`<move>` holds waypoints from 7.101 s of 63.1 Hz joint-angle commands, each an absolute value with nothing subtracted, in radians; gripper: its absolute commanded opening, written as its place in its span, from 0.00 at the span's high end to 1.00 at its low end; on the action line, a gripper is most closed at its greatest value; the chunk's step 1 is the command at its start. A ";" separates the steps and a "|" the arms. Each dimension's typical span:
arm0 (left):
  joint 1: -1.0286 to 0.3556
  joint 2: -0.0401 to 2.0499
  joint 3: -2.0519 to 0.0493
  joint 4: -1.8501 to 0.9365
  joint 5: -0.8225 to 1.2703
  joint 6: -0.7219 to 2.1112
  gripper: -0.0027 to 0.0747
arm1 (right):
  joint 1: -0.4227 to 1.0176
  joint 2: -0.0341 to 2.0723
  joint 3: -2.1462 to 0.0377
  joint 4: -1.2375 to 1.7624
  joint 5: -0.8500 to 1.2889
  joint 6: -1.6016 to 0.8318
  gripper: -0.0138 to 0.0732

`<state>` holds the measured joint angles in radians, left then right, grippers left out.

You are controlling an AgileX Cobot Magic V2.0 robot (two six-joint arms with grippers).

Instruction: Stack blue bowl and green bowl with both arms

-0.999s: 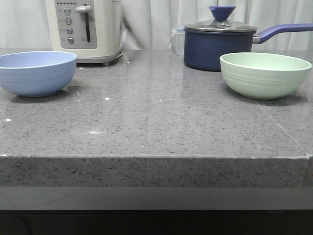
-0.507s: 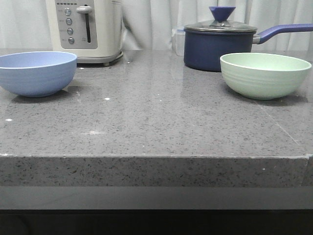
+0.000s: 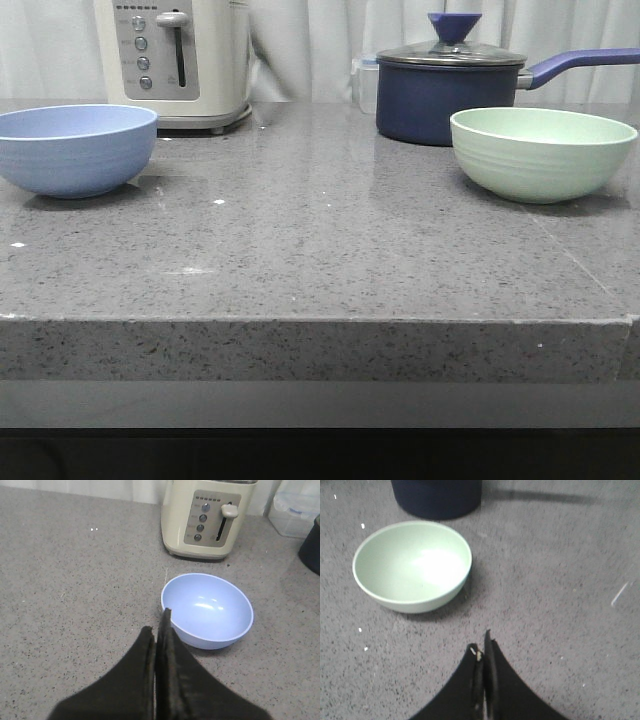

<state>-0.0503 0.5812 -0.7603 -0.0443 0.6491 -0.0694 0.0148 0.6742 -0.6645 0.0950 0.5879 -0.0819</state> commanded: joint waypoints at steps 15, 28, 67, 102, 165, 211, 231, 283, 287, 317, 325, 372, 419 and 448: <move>-0.051 0.636 -0.786 -0.056 0.572 -0.060 0.84 | 0.009 0.728 -0.700 0.085 0.578 -0.092 0.57; -0.051 0.642 -0.786 -0.056 0.550 -0.052 0.39 | 0.009 0.738 -0.700 0.099 0.579 -0.092 0.25; -0.051 0.642 -0.786 -0.056 0.550 -0.046 0.35 | 0.004 1.054 -1.061 0.133 0.771 -0.072 0.25; -0.051 0.642 -0.786 -0.056 0.551 -0.046 0.35 | -0.058 1.505 -1.415 0.293 0.959 -0.065 0.25; -0.051 0.642 -0.786 -0.056 0.552 -0.046 0.35 | -0.058 1.685 -1.474 0.401 0.971 -0.138 0.84; -0.051 0.642 -0.786 -0.056 0.554 -0.046 0.35 | 0.335 1.805 -1.764 0.247 1.054 -0.044 0.90; -0.051 0.642 -0.786 -0.056 0.554 -0.046 0.35 | 0.368 1.874 -1.790 0.233 1.044 -0.037 0.90; -0.051 0.642 -0.786 -0.056 0.554 -0.046 0.35 | 0.368 1.734 -1.752 0.217 0.995 -0.112 0.50; -0.051 0.642 -0.786 -0.056 0.554 -0.046 0.35 | 0.368 1.673 -1.703 0.190 0.971 -0.112 0.50; -0.051 0.642 -0.786 -0.056 0.554 -0.046 0.35 | 0.368 1.330 -1.245 0.154 0.818 -0.210 0.51; -0.051 0.642 -0.786 -0.056 0.554 -0.046 0.35 | 0.368 1.320 -1.141 0.204 0.745 -0.255 0.66; -0.051 0.642 -0.786 -0.056 0.550 -0.046 0.35 | 0.369 1.434 -1.042 0.489 0.506 -0.553 0.91; -0.051 0.677 -0.799 -0.056 0.572 -0.044 0.35 | 0.369 1.434 -1.042 0.490 0.489 -0.553 0.91; -0.051 1.122 -1.095 -0.085 0.728 0.067 0.35 | 0.369 1.434 -1.042 0.490 0.488 -0.553 0.91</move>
<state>-0.0503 1.0582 -1.0146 -0.0689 0.7612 0.0586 0.3693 1.4646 -1.0133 0.4690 0.5297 -0.5439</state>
